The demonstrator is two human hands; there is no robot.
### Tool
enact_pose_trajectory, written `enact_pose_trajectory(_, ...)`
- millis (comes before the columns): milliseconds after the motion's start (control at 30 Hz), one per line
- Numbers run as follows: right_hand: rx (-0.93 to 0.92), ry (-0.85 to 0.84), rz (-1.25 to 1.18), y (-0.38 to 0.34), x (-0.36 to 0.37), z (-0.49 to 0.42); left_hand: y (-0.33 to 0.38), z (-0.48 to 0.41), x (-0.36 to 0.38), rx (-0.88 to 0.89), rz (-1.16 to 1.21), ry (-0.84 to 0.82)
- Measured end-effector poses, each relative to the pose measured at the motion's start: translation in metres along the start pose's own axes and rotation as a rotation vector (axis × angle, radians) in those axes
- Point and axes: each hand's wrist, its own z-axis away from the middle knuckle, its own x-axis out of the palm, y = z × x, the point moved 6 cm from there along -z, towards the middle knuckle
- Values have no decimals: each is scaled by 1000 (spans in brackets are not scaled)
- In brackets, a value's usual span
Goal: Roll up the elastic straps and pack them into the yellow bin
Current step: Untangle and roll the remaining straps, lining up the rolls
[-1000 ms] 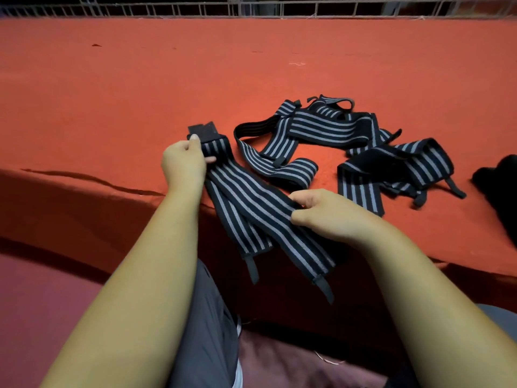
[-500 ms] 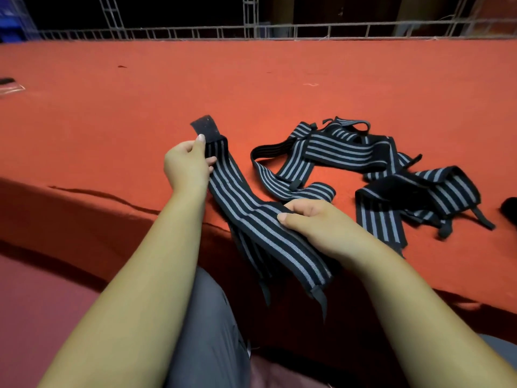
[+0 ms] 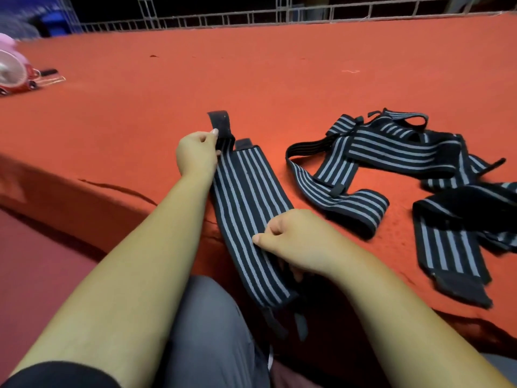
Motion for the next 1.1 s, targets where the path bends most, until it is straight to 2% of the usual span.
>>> enact_pose_trajectory(100,-13,-11,112,-3,0,-4,-13,-1,11,-29,3,-50)
enact_pose_trajectory(167,-5,-22,153,-3,2,-6,-30,-6,17,-34,-83,-96)
enact_pose_trajectory(267,13,-28,151,-3,3,-7,-84,-53,33,-79,-125,-71)
enact_pose_trajectory(300,15,-22,140,-3,1,-7,-91,-59,33,-80,-152,-42)
enact_pose_trajectory(367,18,9,104,-4,-4,-4,-76,-44,28,-75,-163,-93)
enact_pose_trajectory(467,55,113,-21,0,-17,0,-9,25,8,8,-291,-236)
enact_pose_trajectory(633,90,326,-148,17,-46,10,30,72,11,131,-460,-435)
enact_pose_trajectory(833,107,681,-54,47,-84,37,56,137,26,190,-691,-761)
enact_pose_trajectory(1000,126,849,53,63,-100,61,43,164,24,218,-768,-708)
enact_pose_trajectory(1100,242,715,237,78,-94,62,47,171,24,255,-697,-634)
